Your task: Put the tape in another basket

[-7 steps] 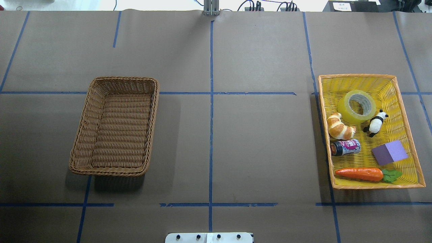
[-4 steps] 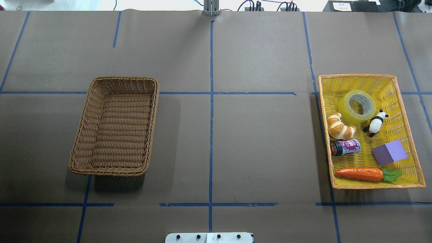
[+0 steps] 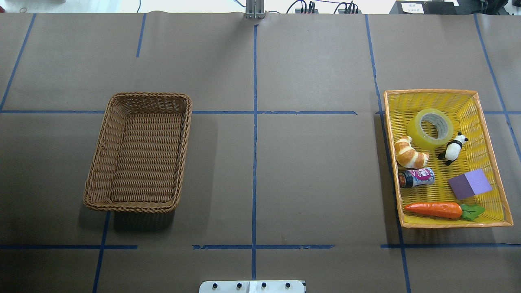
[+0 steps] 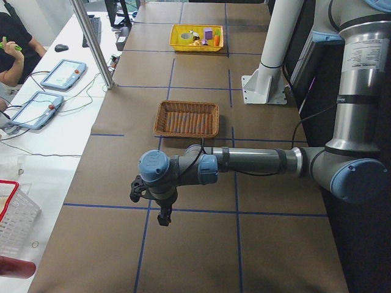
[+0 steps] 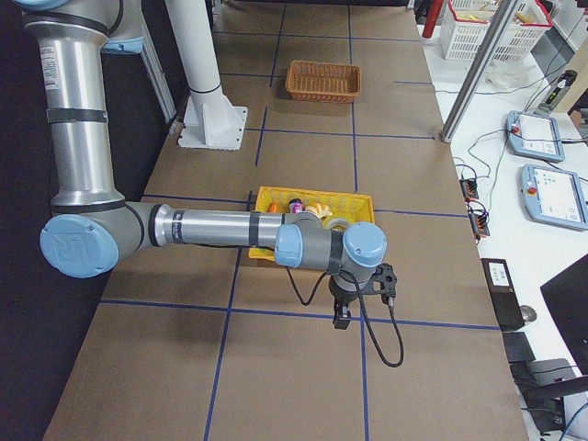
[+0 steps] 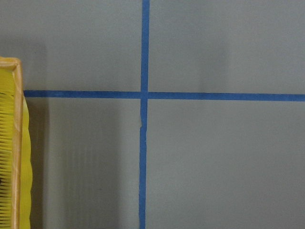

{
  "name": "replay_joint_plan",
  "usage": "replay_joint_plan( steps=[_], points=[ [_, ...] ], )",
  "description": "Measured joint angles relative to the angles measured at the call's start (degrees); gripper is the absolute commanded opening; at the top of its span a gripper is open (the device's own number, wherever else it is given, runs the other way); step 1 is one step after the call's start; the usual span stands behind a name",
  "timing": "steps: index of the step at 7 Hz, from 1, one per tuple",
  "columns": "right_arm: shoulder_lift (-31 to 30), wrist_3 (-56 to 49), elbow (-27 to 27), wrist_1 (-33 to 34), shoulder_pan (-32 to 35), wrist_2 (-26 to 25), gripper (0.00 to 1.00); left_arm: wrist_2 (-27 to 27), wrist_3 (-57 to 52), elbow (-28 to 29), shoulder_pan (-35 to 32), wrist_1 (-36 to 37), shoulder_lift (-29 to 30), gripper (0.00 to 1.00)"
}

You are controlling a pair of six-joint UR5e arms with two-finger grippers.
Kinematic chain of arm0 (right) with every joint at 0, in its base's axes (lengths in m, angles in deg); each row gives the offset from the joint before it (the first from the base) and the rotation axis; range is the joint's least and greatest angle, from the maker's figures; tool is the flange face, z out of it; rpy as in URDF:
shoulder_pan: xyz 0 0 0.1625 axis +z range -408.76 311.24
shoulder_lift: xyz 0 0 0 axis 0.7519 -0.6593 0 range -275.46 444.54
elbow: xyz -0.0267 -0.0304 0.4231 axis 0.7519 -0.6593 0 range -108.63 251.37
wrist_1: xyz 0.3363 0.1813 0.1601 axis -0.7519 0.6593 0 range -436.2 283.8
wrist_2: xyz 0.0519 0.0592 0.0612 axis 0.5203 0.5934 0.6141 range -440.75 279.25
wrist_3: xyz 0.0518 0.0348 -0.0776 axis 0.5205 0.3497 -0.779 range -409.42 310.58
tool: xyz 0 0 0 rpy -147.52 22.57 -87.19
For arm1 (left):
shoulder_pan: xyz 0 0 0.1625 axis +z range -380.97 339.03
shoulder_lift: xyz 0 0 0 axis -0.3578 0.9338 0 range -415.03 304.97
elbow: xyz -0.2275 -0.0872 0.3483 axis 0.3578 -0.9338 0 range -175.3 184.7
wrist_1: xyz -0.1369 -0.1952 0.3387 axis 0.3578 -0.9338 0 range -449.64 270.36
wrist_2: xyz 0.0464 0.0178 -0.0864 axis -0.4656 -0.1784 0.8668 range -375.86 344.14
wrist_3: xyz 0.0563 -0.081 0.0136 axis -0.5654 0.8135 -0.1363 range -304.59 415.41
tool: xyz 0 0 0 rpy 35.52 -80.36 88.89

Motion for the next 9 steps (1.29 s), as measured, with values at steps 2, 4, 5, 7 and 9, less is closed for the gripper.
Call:
replay_joint_plan(
  steps=[2, 4, 5, 7, 9],
  points=[
    [0.51, 0.00, -0.13, -0.01, 0.00, -0.16, 1.00, 0.00, 0.06, -0.42, 0.00, -0.01, 0.00, 1.00],
    [1.08, 0.04, 0.03, -0.01, 0.00, -0.24, 1.00, 0.06, 0.18, -0.71, 0.00, -0.01, 0.00, 1.00],
    [1.94, 0.00, 0.09, -0.01, 0.00, -0.25, 1.00, 0.08, 0.21, -0.74, 0.00, -0.01, 0.03, 1.00],
    [4.37, 0.06, 0.27, 0.04, 0.00, -0.19, 1.00, 0.09, 0.22, -0.74, 0.00, -0.01, 0.03, 1.00],
    [5.46, 1.36, 1.39, 0.02, -0.44, -0.12, 1.00, 0.09, 0.14, -0.68, 0.00, -0.01, -0.08, 1.00]
  ],
)
